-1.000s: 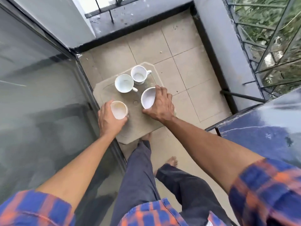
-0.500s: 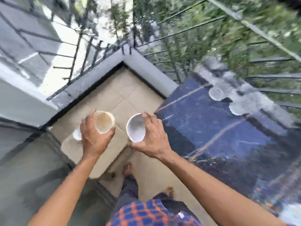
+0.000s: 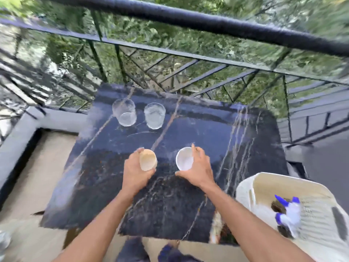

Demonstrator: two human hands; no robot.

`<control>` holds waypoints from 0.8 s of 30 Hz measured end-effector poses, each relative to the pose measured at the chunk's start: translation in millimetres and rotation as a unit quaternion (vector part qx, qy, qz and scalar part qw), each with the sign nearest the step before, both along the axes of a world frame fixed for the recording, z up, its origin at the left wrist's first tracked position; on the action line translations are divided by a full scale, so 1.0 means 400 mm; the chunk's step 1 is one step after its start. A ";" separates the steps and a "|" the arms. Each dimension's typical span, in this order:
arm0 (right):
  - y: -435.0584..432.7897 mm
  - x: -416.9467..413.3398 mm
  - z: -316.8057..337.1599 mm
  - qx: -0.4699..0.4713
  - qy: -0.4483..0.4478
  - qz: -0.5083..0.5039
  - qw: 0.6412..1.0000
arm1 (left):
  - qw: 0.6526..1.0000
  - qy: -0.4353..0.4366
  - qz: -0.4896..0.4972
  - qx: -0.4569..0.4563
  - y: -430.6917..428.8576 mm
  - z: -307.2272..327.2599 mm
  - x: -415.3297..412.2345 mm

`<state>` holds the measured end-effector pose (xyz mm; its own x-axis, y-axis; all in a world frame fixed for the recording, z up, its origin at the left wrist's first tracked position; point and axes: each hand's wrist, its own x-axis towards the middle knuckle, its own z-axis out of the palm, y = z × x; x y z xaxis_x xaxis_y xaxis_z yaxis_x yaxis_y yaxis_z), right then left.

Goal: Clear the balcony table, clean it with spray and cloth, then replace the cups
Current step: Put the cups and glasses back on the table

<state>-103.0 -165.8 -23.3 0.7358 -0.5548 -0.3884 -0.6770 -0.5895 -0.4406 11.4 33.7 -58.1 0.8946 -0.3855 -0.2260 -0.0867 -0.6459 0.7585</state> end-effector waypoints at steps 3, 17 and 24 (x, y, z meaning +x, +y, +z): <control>-0.034 0.021 -0.026 0.009 0.001 -0.011 1.000 | 1.000 0.021 0.019 0.008 -0.053 -0.008 0.050; 0.113 0.339 -0.076 0.014 -0.048 0.001 0.999 | 0.999 -0.037 0.036 0.007 0.063 -0.078 0.327; 0.151 0.340 -0.076 -0.010 -0.033 -0.020 0.999 | 0.999 -0.037 0.019 0.023 0.072 -0.105 0.339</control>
<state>33.0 -105.6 -53.7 0.7365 -0.5909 -0.3292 -0.6701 -0.5715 -0.4736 146.9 62.3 -100.0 0.9233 -0.3417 -0.1753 -0.1167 -0.6844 0.7197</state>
